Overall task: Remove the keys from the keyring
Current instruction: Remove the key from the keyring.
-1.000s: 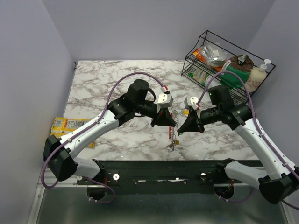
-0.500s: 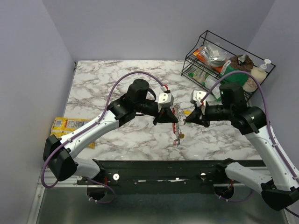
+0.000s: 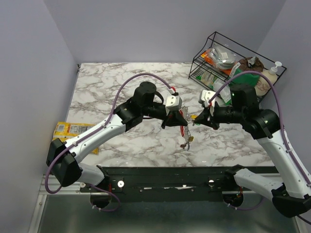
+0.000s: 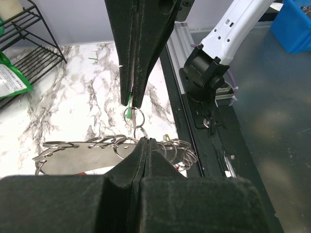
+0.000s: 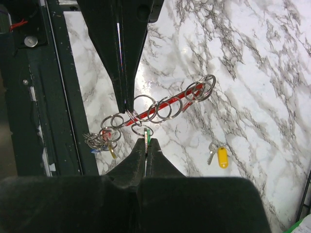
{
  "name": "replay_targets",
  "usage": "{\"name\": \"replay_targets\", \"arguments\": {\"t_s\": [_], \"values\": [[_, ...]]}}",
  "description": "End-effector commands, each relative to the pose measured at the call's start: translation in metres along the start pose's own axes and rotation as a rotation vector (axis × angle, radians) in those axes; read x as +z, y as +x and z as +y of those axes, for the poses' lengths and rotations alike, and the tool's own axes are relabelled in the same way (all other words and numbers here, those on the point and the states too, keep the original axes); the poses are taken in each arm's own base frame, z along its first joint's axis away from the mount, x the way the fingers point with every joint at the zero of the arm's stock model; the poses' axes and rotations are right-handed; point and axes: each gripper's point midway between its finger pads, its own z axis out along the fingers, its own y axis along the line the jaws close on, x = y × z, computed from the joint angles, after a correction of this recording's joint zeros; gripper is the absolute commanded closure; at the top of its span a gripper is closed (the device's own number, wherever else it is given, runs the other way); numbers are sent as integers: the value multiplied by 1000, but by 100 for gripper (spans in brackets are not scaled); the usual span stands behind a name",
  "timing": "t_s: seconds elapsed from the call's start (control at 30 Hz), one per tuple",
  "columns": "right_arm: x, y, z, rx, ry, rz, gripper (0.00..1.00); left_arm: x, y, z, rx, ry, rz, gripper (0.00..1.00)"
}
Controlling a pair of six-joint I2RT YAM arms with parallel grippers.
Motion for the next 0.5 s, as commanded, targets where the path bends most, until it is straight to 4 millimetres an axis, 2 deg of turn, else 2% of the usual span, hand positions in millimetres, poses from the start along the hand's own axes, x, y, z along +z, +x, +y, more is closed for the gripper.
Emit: {"name": "replay_targets", "arguments": {"t_s": [0.0,0.27,0.47], "values": [[-9,-16,-16,-36,96,-5,99,4,23,-11,-127,47,61,100],[-11,-29,-15,-79,113,-3,99,10,29,9,-169,-70,78,100],[-10,-29,5,-162,36,7,99,11,31,31,-221,-189,77,100]]}}
